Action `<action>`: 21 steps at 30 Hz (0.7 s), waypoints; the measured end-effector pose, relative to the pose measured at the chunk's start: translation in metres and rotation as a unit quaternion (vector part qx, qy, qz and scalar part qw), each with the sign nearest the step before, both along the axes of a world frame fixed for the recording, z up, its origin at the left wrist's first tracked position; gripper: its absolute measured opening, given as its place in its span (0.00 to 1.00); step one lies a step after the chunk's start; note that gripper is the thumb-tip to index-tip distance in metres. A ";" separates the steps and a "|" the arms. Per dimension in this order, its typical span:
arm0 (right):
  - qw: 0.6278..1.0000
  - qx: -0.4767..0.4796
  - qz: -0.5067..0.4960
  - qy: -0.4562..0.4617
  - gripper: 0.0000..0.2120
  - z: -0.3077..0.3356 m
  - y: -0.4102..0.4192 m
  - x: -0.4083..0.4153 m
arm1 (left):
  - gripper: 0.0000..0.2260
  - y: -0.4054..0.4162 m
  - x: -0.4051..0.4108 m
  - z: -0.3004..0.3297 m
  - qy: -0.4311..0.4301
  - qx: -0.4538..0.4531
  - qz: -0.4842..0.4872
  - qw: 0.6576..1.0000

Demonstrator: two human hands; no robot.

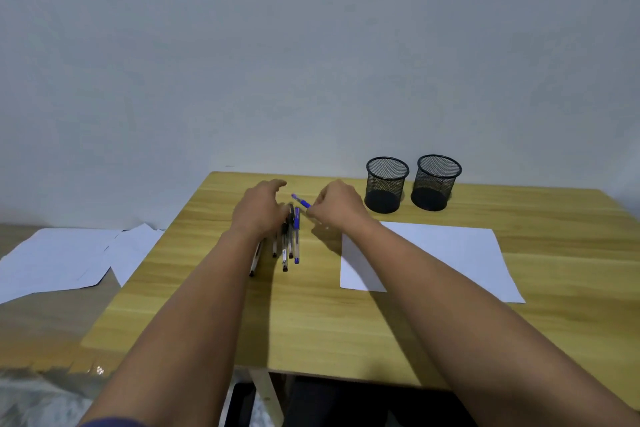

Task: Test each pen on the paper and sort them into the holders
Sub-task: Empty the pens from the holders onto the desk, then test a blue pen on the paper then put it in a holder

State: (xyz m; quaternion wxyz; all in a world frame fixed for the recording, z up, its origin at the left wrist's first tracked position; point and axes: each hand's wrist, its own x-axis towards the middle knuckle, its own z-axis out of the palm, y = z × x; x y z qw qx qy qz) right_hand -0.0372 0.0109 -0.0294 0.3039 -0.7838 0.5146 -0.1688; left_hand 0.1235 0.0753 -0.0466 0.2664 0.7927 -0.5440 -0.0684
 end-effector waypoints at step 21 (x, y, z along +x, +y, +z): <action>0.867 0.136 -0.165 -0.451 0.15 0.022 0.005 -0.128 | 0.15 0.005 -0.142 0.036 0.114 -0.056 -0.197 0.972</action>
